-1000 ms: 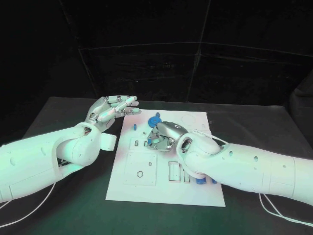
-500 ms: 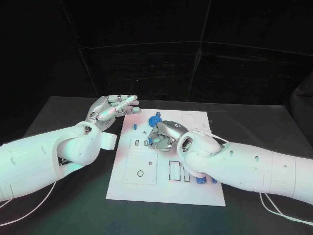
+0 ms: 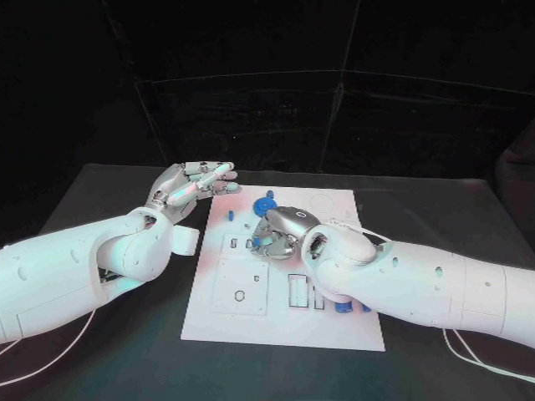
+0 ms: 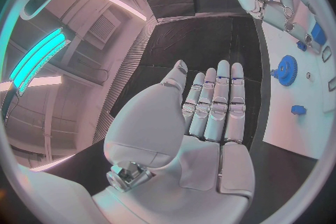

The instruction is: Assemble the parts on the task board

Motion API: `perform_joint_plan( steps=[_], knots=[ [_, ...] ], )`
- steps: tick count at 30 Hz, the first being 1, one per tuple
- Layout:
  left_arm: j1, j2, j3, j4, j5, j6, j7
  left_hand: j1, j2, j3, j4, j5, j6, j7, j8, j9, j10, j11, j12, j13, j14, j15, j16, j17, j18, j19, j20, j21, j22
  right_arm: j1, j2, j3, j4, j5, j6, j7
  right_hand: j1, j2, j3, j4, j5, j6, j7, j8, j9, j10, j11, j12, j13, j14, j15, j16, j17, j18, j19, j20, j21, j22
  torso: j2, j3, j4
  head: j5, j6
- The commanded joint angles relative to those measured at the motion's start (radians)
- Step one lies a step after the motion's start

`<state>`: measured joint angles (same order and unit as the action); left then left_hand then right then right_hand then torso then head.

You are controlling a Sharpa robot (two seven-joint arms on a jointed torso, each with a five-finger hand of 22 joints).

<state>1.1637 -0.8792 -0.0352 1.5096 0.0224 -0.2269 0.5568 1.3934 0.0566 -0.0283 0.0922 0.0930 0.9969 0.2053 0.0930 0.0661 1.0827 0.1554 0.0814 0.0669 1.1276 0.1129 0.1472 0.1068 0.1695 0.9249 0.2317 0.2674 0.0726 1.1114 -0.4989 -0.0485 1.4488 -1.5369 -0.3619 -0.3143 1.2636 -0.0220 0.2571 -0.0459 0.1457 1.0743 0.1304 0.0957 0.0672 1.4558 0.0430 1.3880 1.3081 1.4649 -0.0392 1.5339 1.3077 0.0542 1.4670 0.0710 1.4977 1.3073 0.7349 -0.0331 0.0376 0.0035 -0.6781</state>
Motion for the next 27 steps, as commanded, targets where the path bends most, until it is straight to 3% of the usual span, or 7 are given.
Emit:
perform_joint_plan(
  steps=[1,16,24,27],
  knots=[
    [0.002,0.001,0.001,0.001,0.002,0.014,0.003,0.007,0.004,-0.001,-0.006,-0.003,0.002,0.004,-0.006,-0.001,0.001,0.004,-0.005,-0.001,-0.001,0.005,-0.005,0.001,0.016,0.006,0.0,-0.004,-0.001,-0.007,-0.003,-0.007,-0.001,-0.025,0.057,-0.047,-0.005,-0.017,-0.01,0.002,0.001,-0.016,0.002,-0.007,-0.002,-0.007,0.003,-0.007,0.099,0.087,0.01,-0.002,0.177,-0.016,0.026,0.003,-0.004,0.08,0.0,-0.0001,0.0007,0.0,0.001],
    [0.002,-0.001,0.001,0.002,0.002,0.013,0.003,0.006,0.004,-0.002,-0.006,-0.004,0.002,0.004,-0.006,-0.001,0.001,0.004,-0.005,-0.001,-0.001,0.005,-0.005,0.001,0.016,0.006,0.0,-0.005,-0.001,-0.008,-0.002,-0.007,0.003,-0.032,0.012,-0.066,-0.045,-0.041,-0.041,0.026,-0.006,-0.042,0.01,-0.021,-0.002,-0.032,0.011,-0.043,0.069,0.086,0.017,-0.003,0.175,-0.015,0.024,0.011,-0.006,0.076,0.0,0.0003,0.0003,-0.001,0.003],
    [0.002,-0.001,0.001,0.001,0.002,0.014,0.003,0.006,0.004,-0.002,-0.006,-0.004,0.002,0.004,-0.006,-0.001,0.001,0.004,-0.005,-0.001,-0.001,0.005,-0.005,0.001,0.016,0.006,0.0,-0.005,-0.001,-0.008,-0.004,-0.007,0.01,-0.03,-0.087,-0.061,-0.076,-0.072,-0.116,0.074,-0.007,-0.123,0.027,-0.032,-0.003,-0.072,0.026,-0.095,0.02,0.086,0.031,-0.004,0.175,-0.013,0.019,0.024,-0.012,0.065,0.0,0.001,0.0004,-0.002,0.004],
    [0.002,-0.001,0.001,-0.001,0.002,0.015,0.001,0.004,0.006,-0.002,-0.008,-0.004,0.004,0.003,-0.009,0.0,0.003,0.002,-0.008,0.0,0.014,0.002,-0.001,0.005,0.017,0.016,-0.003,-0.002,-0.001,-0.008,-0.007,-0.007,0.018,-0.019,-0.153,-0.037,-0.072,-0.077,-0.145,0.093,-0.002,-0.139,0.031,-0.031,-0.003,-0.075,0.031,-0.097,0.017,0.086,0.035,-0.004,0.176,-0.013,0.019,0.027,-0.013,0.063,0.0,0.0014,0.0004,-0.003,0.004]
  ],
)
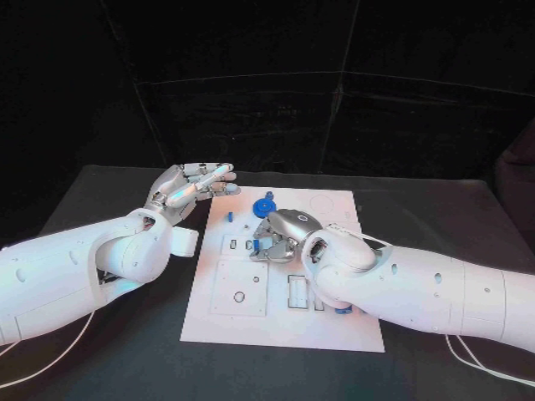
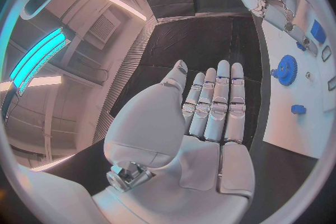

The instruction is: Assemble the parts on the task board

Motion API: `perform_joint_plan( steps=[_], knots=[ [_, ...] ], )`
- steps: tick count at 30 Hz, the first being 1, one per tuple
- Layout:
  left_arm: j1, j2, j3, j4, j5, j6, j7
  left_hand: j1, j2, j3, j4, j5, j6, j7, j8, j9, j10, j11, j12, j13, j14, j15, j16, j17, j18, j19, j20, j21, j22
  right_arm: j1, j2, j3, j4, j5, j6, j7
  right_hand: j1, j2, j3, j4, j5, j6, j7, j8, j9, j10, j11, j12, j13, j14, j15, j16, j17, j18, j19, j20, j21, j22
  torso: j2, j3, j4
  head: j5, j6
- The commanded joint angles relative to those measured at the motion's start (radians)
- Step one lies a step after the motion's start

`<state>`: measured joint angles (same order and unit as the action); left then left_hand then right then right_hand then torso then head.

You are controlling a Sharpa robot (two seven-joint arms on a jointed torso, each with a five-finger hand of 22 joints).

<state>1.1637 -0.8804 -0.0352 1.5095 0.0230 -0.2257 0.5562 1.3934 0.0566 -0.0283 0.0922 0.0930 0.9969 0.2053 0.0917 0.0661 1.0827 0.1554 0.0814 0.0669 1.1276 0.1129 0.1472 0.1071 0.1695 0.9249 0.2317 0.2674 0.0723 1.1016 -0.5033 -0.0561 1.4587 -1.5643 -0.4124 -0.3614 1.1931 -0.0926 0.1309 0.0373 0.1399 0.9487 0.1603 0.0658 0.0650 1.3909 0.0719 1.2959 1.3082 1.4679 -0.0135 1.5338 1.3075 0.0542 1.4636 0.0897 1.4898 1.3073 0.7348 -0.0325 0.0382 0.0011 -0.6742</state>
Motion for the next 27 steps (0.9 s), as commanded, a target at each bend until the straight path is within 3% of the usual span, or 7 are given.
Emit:
perform_joint_plan(
  steps=[1,8,15,16,20,21,27],
  knots=[
    [0.002,0.001,0.001,-0.001,0.001,0.013,0.001,0.003,0.007,-0.002,-0.009,-0.004,0.005,0.002,-0.008,0.0,0.004,0.001,-0.009,0.0,0.023,-0.001,0.001,0.007,0.017,0.023,-0.005,0.0,0.0,0.001,-0.005,0.0,0.011,0.012,-0.123,0.021,0.002,-0.008,-0.028,0.015,0.008,-0.018,0.002,-0.001,0.0,-0.011,0.003,-0.004,0.016,0.083,0.01,-0.003,0.178,-0.013,0.022,0.01,-0.005,0.064,-0.001,0.0008,-0.0009,-0.001,0.001],
    [0.002,0.0,0.001,-0.012,-0.013,0.008,-0.026,-0.004,0.012,-0.003,-0.017,-0.005,0.034,-0.015,-0.006,0.003,0.073,-0.027,0.012,0.01,0.149,-0.04,0.055,0.047,0.018,0.117,-0.042,0.043,0.016,0.002,-0.06,0.002,0.071,0.069,-0.193,0.172,0.042,-0.015,-0.079,0.054,0.022,-0.033,0.007,0.001,0.001,-0.012,0.008,0.002,0.015,0.084,0.014,-0.002,0.182,-0.013,0.022,0.015,-0.006,0.063,-0.003,0.0009,-0.0035,0.0,0.006],
    [0.005,0.001,0.001,-0.046,-0.151,0.066,-0.175,-0.006,0.008,0.011,-0.02,-0.002,0.088,-0.067,0.011,0.007,0.217,-0.088,0.066,0.04,0.368,-0.123,0.287,0.201,0.014,0.325,-0.127,0.187,0.083,0.072,-0.17,0.003,0.117,0.347,-0.012,0.431,0.118,0.026,-0.07,0.032,0.044,-0.011,0.002,0.015,0.005,-0.033,0.003,-0.017,-0.005,0.071,0.011,-0.028,0.133,0.0,-0.006,0.013,-0.034,0.004,-0.015,0.0034,-0.0055,0.003,0.005],
    [0.01,0.0,0.001,-0.047,-0.2,0.073,-0.256,-0.02,0.005,0.01,-0.014,-0.003,0.096,-0.082,0.018,0.01,0.247,-0.107,0.095,0.064,0.387,-0.14,0.59,0.492,0.009,0.372,-0.143,0.241,0.113,0.094,-0.197,0.003,0.124,0.419,0.025,0.457,0.134,0.031,-0.069,0.022,0.062,-0.007,0.0,0.017,0.005,-0.047,0.001,-0.034,-0.02,0.066,0.009,-0.04,0.112,0.004,-0.017,0.012,-0.046,-0.02,-0.022,0.0048,-0.0064,0.007,0.002],
    [0.035,0.004,0.001,-0.054,-0.395,0.123,-0.553,-0.095,0.011,-0.018,0.037,-0.013,0.119,-0.094,0.073,0.037,0.276,-0.144,0.216,0.158,0.395,-0.154,1.071,0.995,0.0,0.416,-0.165,0.357,0.185,0.145,-0.258,0.003,0.132,0.583,0.08,0.477,0.143,0.038,-0.072,0.017,0.076,-0.006,-0.001,0.018,0.004,-0.054,0.0,-0.044,-0.03,0.063,0.007,-0.048,0.101,0.007,-0.023,0.01,-0.053,-0.032,-0.034,0.0078,-0.0094,0.015,0.001],
    [0.042,0.007,0.001,-0.056,-0.447,0.144,-0.614,-0.124,0.005,-0.034,0.056,-0.019,0.114,-0.093,0.08,0.04,0.269,-0.126,0.235,0.174,0.394,-0.154,1.129,1.066,0.003,0.418,-0.172,0.385,0.216,0.158,-0.273,0.003,0.131,0.636,0.09,0.475,0.146,0.042,-0.071,0.016,0.08,-0.006,-0.001,0.018,0.004,-0.054,-0.001,-0.043,-0.03,0.063,0.007,-0.049,0.099,0.007,-0.023,0.009,-0.053,-0.032,-0.039,0.0089,-0.01,0.017,-0.001],
    [0.083,0.041,0.001,-0.068,-0.774,0.282,-0.903,-0.171,0.01,-0.127,0.167,-0.018,0.063,-0.129,0.25,0.127,0.155,-0.142,0.608,0.469,0.424,-0.172,1.379,1.389,-0.045,0.46,-0.189,0.817,0.72,0.21,-0.336,0.003,0.11,0.84,0.107,0.471,0.149,0.049,-0.071,0.014,0.085,-0.008,0.0,0.018,0.003,-0.053,-0.001,-0.042,-0.029,0.063,0.007,-0.051,0.098,0.007,-0.024,0.009,-0.055,-0.034,-0.061,0.0165,-0.0146,0.031,-0.012]
  ],
)
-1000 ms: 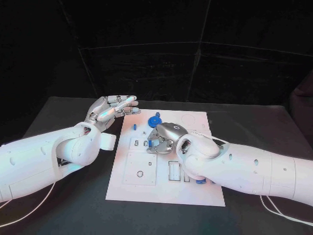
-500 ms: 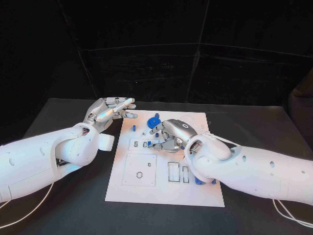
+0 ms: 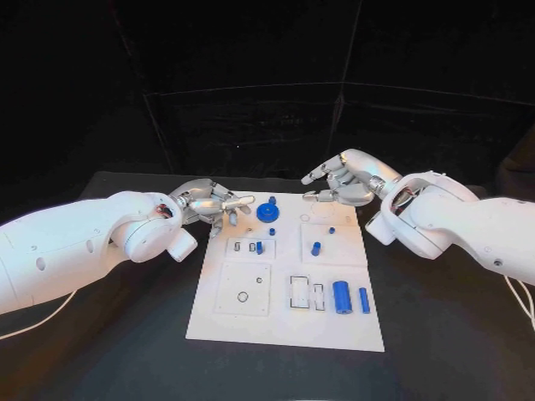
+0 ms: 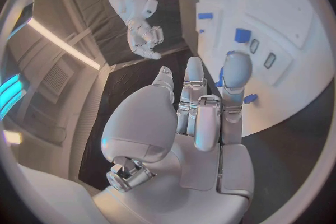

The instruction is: Assemble the parts on the task board

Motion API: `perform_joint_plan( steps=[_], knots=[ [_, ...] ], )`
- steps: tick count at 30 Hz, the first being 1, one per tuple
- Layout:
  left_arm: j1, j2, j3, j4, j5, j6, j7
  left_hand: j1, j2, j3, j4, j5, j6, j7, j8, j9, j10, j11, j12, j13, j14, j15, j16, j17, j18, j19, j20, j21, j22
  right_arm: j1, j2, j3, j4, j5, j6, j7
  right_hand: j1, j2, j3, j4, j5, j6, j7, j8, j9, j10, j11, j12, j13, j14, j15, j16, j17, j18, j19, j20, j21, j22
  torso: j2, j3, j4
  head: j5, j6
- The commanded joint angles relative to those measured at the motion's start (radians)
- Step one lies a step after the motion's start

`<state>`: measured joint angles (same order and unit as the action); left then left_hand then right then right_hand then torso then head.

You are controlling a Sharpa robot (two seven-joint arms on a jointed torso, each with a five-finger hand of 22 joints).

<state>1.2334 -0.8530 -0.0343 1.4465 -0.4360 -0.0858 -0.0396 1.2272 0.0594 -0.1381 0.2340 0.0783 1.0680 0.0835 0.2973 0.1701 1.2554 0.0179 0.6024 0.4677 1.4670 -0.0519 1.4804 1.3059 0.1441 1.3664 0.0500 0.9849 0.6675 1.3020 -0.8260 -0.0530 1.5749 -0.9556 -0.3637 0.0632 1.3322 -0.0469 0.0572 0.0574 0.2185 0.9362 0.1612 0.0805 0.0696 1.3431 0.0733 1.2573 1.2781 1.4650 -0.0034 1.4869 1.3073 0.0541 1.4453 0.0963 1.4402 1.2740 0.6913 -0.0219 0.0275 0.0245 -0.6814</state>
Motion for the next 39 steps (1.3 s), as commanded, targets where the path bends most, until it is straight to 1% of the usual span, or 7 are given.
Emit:
perform_joint_plan(
  steps=[1,3,6,15,24,31,39],
  knots=[
    [0.019,0.021,0.0,-0.009,-0.348,0.16,-0.33,-0.008,0.01,-0.027,0.041,-0.007,-0.009,-0.009,0.075,0.04,-0.02,-0.01,0.146,0.121,0.091,-0.015,0.061,0.215,-0.029,0.026,-0.006,0.142,0.181,0.013,-0.018,0.0,-0.01,0.243,0.058,0.046,0.01,0.004,0.002,-0.006,0.007,0.004,-0.001,0.003,-0.001,-0.004,-0.002,-0.002,0.002,0.065,-0.003,-0.004,0.098,0.007,-0.005,0.002,-0.005,0.0,-0.021,0.0071,-0.0044,0.01,-0.007],
    [0.033,0.041,0.0,-0.021,-0.417,0.214,-0.379,-0.015,0.022,-0.049,0.054,-0.017,-0.029,-0.015,0.136,0.077,-0.02,-0.019,0.297,0.272,0.093,-0.019,0.065,0.223,-0.037,0.028,-0.011,0.2,0.254,0.018,-0.026,0.0,-0.019,0.263,0.056,0.044,0.01,0.004,0.002,-0.006,0.007,0.004,-0.001,0.003,-0.001,-0.004,-0.002,-0.002,0.002,0.065,-0.003,-0.004,0.098,0.007,-0.005,0.002,-0.005,0.0,-0.025,0.009,-0.0056,0.014,-0.011],
    [0.049,0.072,0.0,-0.043,-0.499,0.29,-0.424,-0.036,0.033,-0.071,0.053,-0.027,-0.048,-0.019,0.178,0.104,-0.021,-0.026,0.352,0.328,0.089,-0.02,0.057,0.211,-0.035,0.032,-0.016,0.209,0.266,0.023,-0.027,0.0,-0.033,0.278,0.056,0.04,0.01,0.004,0.002,-0.006,0.007,0.004,-0.001,0.003,-0.001,-0.004,-0.002,-0.002,0.002,0.065,-0.003,-0.004,0.098,0.007,-0.005,0.002,-0.005,0.0,-0.031,0.0114,-0.0098,0.018,-0.016],
    [0.079,0.18,-0.023,-0.125,-0.586,0.364,-0.471,-0.015,0.049,-0.081,0.047,-0.023,-0.078,-0.022,0.231,0.143,-0.02,-0.029,0.404,0.384,0.096,-0.025,0.072,0.236,-0.045,0.06,-0.02,0.242,0.322,0.026,-0.01,0.0,-0.064,0.273,0.079,-0.003,0.009,0.008,-0.004,-0.007,0.014,-0.004,0.0,0.0,-0.003,-0.016,-0.001,-0.019,-0.015,0.058,-0.003,-0.023,0.066,0.013,-0.018,0.002,-0.021,-0.031,-0.039,0.017,-0.0111,0.019,-0.038],
    [0.095,0.26,-0.049,-0.183,-0.597,0.349,-0.484,-0.073,0.035,-0.137,0.056,-0.031,-0.091,-0.033,0.288,0.187,0.01,-0.04,0.474,0.46,0.104,-0.034,0.09,0.265,-0.06,0.087,-0.029,0.303,0.418,0.027,0.007,0.0,-0.082,0.243,0.095,-0.029,0.008,0.009,-0.008,-0.007,0.018,-0.007,0.001,-0.002,-0.003,-0.018,-0.001,-0.021,-0.019,0.056,-0.003,-0.027,0.06,0.014,-0.02,0.002,-0.024,-0.036,-0.035,0.0165,-0.0108,0.017,-0.042],
    [0.102,0.31,-0.067,-0.225,-0.598,0.396,-0.501,-0.08,0.037,-0.148,0.054,-0.031,-0.097,-0.035,0.298,0.197,0.014,-0.041,0.485,0.473,0.104,-0.036,0.09,0.265,-0.063,0.092,-0.031,0.315,0.437,0.027,0.017,0.0,-0.091,0.228,0.108,-0.04,0.006,0.007,-0.013,-0.007,0.022,-0.009,0.001,-0.002,-0.003,-0.02,0.0,-0.024,-0.022,0.055,-0.003,-0.032,0.054,0.015,-0.023,0.002,-0.028,-0.043,-0.033,0.0158,-0.0113,0.02,-0.051],
    [0.103,0.337,-0.073,-0.247,-0.585,0.427,-0.56,-0.076,0.035,-0.152,0.051,-0.031,-0.103,-0.035,0.304,0.203,0.01,-0.041,0.485,0.472,0.104,-0.036,0.09,0.265,-0.064,0.092,-0.032,0.319,0.443,0.027,0.022,0.0,-0.095,0.217,0.111,-0.047,0.007,0.009,-0.016,-0.008,0.031,-0.01,0.001,-0.001,-0.002,-0.021,-0.001,-0.025,-0.024,0.055,-0.003,-0.034,0.051,0.015,-0.024,0.003,-0.03,-0.046,-0.033,0.0165,-0.012,0.021,-0.054]
  ],
)
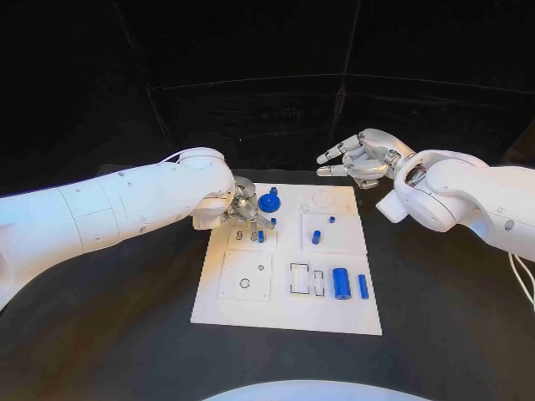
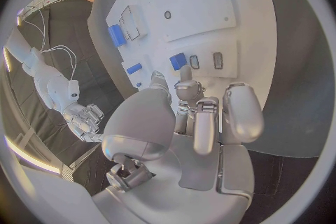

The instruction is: Assemble the parts on the task board

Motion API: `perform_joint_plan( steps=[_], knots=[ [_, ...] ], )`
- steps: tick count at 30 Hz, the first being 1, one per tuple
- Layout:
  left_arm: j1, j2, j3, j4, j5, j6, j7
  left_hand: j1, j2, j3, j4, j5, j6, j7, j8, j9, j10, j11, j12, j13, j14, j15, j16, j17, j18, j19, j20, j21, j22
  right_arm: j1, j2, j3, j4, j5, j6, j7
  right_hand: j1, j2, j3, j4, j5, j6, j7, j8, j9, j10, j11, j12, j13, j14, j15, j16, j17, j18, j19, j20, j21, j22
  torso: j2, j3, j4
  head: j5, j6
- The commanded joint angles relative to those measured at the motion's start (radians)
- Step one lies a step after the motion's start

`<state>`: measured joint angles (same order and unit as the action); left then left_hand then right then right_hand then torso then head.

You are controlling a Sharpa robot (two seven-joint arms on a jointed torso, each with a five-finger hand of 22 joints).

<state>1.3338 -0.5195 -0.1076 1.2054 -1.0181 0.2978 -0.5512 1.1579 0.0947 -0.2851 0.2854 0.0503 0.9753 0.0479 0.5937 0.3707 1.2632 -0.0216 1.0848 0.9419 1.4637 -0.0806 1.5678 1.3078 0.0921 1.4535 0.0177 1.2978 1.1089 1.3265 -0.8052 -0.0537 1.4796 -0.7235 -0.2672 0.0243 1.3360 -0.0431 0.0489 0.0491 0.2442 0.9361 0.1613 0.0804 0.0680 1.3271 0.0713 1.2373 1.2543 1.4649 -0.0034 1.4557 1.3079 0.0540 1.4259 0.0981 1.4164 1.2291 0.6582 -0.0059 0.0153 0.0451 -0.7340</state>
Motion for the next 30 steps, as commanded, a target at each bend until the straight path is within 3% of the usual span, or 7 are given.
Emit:
perform_joint_plan(
  steps=[1,11,16,30],
  knots=[
    [0.003,0.006,0.0,-0.009,-0.002,0.044,-0.051,-0.006,0.0,-0.006,0.0,-0.003,-0.012,0.0,0.008,0.003,0.002,-0.002,0.002,-0.003,0.107,-0.007,0.003,0.263,-0.013,0.005,0.001,0.007,0.002,0.002,0.002,0.001,-0.001,-0.016,0.014,-0.009,0.003,0.005,-0.008,0.0,0.006,-0.01,0.001,-0.001,-0.001,-0.005,0.001,-0.005,-0.001,0.055,-0.003,-0.003,0.051,0.015,-0.005,0.001,-0.007,-0.001,0.0,0.0,0.0005,0.0,-0.002],
    [0.002,0.038,-0.001,-0.048,-0.001,0.05,-0.054,-0.005,0.0,-0.007,-0.001,-0.003,-0.013,0.0,0.01,0.004,0.001,-0.002,0.003,-0.001,0.107,-0.007,0.003,0.263,-0.013,0.006,0.001,0.008,0.005,0.002,0.005,0.001,-0.003,-0.018,0.019,-0.01,0.003,0.006,-0.01,0.0,0.01,-0.01,0.001,-0.001,-0.001,-0.006,0.001,-0.005,-0.002,0.054,-0.003,-0.005,0.049,0.016,-0.006,0.001,-0.008,-0.003,0.002,-0.0013,-0.0008,-0.003,-0.007],
    [0.002,0.046,-0.001,-0.06,0.0,0.045,-0.048,-0.001,0.003,-0.006,-0.002,-0.002,-0.016,0.001,0.012,0.007,0.0,-0.001,0.004,0.0,0.107,-0.007,0.003,0.263,-0.013,0.006,0.001,0.009,0.007,0.002,0.006,0.001,-0.004,-0.018,0.02,-0.01,0.003,0.006,-0.01,0.0,0.01,-0.01,0.001,-0.001,-0.001,-0.006,0.001,-0.005,-0.002,0.054,-0.003,-0.005,0.049,0.016,-0.006,0.001,-0.008,-0.003,0.0,0.0007,0.0007,-0.003,-0.01],
    [-0.006,0.063,-0.004,-0.081,0.002,0.045,-0.034,0.019,0.008,-0.003,-0.01,-0.001,-0.023,0.001,0.022,0.017,0.0,-0.001,0.01,0.007,0.107,-0.006,0.003,0.263,-0.014,0.005,0.002,0.014,0.013,0.002,0.013,0.001,-0.007,-0.019,0.029,-0.017,0.003,0.008,-0.012,-0.001,0.016,-0.01,0.001,0.0,-0.001,-0.007,0.001,-0.007,-0.004,0.054,-0.003,-0.006,0.047,0.016,-0.006,0.0,-0.01,-0.006,0.002,0.0011,0.0013,-0.006,-0.014]
  ],
)
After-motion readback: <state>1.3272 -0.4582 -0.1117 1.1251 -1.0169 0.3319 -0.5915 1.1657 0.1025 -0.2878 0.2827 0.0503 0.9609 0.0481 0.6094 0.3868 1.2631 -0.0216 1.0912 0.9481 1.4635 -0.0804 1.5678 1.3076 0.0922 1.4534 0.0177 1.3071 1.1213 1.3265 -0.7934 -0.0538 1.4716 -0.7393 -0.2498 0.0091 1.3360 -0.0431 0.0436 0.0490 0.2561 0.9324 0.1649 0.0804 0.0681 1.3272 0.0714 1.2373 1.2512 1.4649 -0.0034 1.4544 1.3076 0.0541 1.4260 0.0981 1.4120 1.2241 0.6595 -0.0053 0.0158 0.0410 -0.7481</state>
